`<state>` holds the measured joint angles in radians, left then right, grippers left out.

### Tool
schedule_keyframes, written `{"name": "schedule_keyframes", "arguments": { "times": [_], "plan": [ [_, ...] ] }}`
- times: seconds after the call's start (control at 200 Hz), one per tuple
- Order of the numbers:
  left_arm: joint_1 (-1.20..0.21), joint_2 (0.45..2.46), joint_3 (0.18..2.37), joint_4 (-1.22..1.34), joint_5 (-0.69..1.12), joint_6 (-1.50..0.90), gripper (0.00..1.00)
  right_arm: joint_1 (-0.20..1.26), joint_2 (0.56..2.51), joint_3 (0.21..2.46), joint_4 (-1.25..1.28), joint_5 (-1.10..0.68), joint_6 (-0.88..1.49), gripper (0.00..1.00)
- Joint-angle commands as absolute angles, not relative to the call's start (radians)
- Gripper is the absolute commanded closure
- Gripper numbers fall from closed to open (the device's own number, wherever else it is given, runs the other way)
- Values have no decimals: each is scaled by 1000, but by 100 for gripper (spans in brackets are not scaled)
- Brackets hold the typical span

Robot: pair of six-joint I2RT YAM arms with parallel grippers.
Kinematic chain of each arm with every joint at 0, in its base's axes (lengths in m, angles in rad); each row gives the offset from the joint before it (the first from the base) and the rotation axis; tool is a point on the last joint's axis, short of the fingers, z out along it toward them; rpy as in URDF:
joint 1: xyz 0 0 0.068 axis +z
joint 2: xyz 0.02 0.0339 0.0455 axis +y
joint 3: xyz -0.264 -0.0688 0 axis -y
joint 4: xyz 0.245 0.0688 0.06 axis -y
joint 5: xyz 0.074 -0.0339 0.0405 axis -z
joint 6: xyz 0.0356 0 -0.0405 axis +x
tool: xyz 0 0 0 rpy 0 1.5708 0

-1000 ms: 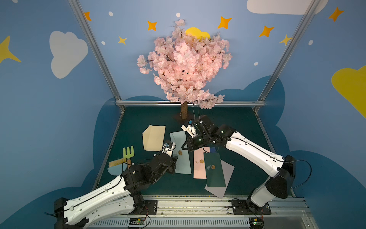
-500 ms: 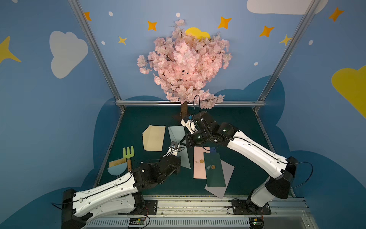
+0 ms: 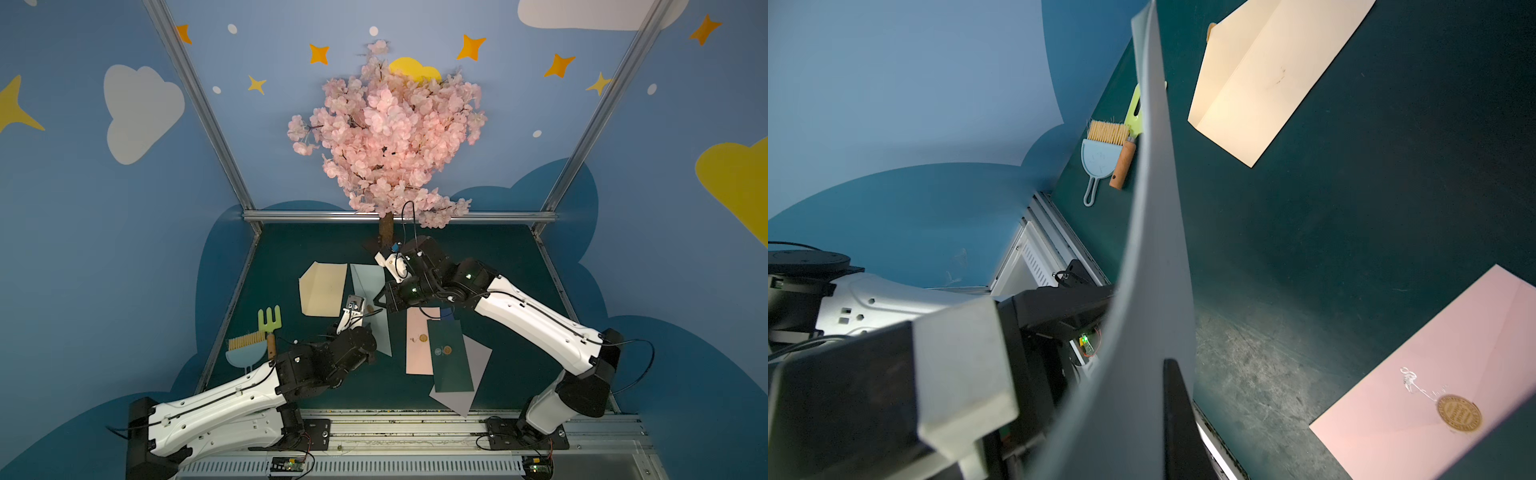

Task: Open the envelope
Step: Open the envelope flap on the envelope.

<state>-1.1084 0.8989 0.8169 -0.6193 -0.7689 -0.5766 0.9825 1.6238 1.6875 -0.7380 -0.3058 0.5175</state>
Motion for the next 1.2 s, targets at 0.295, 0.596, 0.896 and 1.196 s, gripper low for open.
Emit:
{"name": "schedule_keyframes", "arguments": {
  "times": [0.295, 0.596, 0.896, 1.196],
  "plan": [
    [-1108, 812, 831, -728, -876, -661, 53, 1009, 1635, 1736, -787, -300, 517, 100],
    [-1108, 793, 833, -736, -895, -658, 53, 1024, 1643, 1735, -801, -316, 515, 100],
    [-1107, 775, 831, -747, -905, -662, 53, 1034, 1652, 1737, -810, -321, 512, 100],
    [-1108, 752, 827, -770, -918, -672, 52, 1039, 1658, 1736, -819, -326, 508, 100]
  ]
}}
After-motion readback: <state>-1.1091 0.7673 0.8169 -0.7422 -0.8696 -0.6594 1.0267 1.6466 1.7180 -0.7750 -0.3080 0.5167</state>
